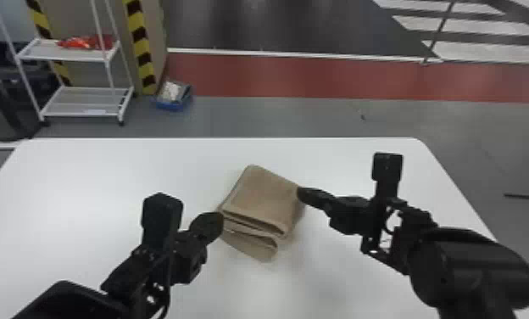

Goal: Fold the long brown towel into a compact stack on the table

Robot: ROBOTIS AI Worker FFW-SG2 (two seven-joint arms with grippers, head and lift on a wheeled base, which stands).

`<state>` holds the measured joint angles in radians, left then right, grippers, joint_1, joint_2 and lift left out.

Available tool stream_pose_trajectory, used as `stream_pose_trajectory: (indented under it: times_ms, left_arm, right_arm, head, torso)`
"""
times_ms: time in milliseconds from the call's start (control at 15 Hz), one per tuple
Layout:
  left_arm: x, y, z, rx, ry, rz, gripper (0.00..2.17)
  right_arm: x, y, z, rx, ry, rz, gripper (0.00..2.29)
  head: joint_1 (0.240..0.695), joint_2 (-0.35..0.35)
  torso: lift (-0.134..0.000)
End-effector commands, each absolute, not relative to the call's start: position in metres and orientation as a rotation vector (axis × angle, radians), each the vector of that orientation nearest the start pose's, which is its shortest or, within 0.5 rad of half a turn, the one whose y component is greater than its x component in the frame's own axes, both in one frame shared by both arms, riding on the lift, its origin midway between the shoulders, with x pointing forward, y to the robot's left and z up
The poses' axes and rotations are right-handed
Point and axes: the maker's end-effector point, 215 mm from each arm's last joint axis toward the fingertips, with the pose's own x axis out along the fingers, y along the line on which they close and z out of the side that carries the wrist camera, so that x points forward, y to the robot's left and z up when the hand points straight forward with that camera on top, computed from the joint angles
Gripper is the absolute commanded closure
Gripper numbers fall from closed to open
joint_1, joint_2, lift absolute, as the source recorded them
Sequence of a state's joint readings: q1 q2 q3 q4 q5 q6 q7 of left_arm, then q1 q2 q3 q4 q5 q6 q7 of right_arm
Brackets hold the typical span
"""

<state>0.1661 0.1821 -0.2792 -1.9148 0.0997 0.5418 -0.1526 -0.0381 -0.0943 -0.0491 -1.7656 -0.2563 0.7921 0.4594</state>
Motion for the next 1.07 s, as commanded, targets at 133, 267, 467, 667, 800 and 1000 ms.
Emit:
stream_pose_trajectory:
  times_ms: [133, 267, 467, 667, 800, 1000]
  left_arm:
    - [0.515, 0.085, -0.430, 0.055, 0.359, -0.448, 2.15]
    - [0.530, 0.089, -0.423, 0.057, 0.300, -0.440, 2.14]
    - [0.550, 0.095, -0.430, 0.069, 0.283, -0.444, 2.15]
    - [0.554, 0.105, -0.448, 0.087, 0.309, -0.438, 2.15]
    - [0.552, 0.110, -0.458, 0.102, 0.326, -0.429, 2.15]
    - [0.551, 0.114, -0.465, 0.107, 0.350, -0.424, 2.14]
  right_arm:
    - [0.521, -0.242, -0.355, 0.423, 0.297, 0.456, 1.95]
    - [0.489, -0.305, -0.334, 0.470, 0.226, 0.394, 1.95]
    - [0.453, -0.386, -0.323, 0.553, 0.170, 0.321, 1.95]
    - [0.440, -0.388, -0.321, 0.579, 0.165, 0.357, 1.95]
    - [0.441, -0.378, -0.318, 0.586, 0.160, 0.391, 1.95]
    - [0.442, -0.374, -0.317, 0.590, 0.159, 0.403, 1.95]
  head:
    - [0.695, -0.097]
    - [0.695, -0.136]
    - [0.695, -0.242]
    - [0.695, -0.302]
    - [0.695, -0.307]
    - [0.695, -0.292]
  torso:
    - [-0.111]
    - [-0.111]
    - [-0.111]
    - [-0.111]
    - [-0.111]
    - [-0.111]
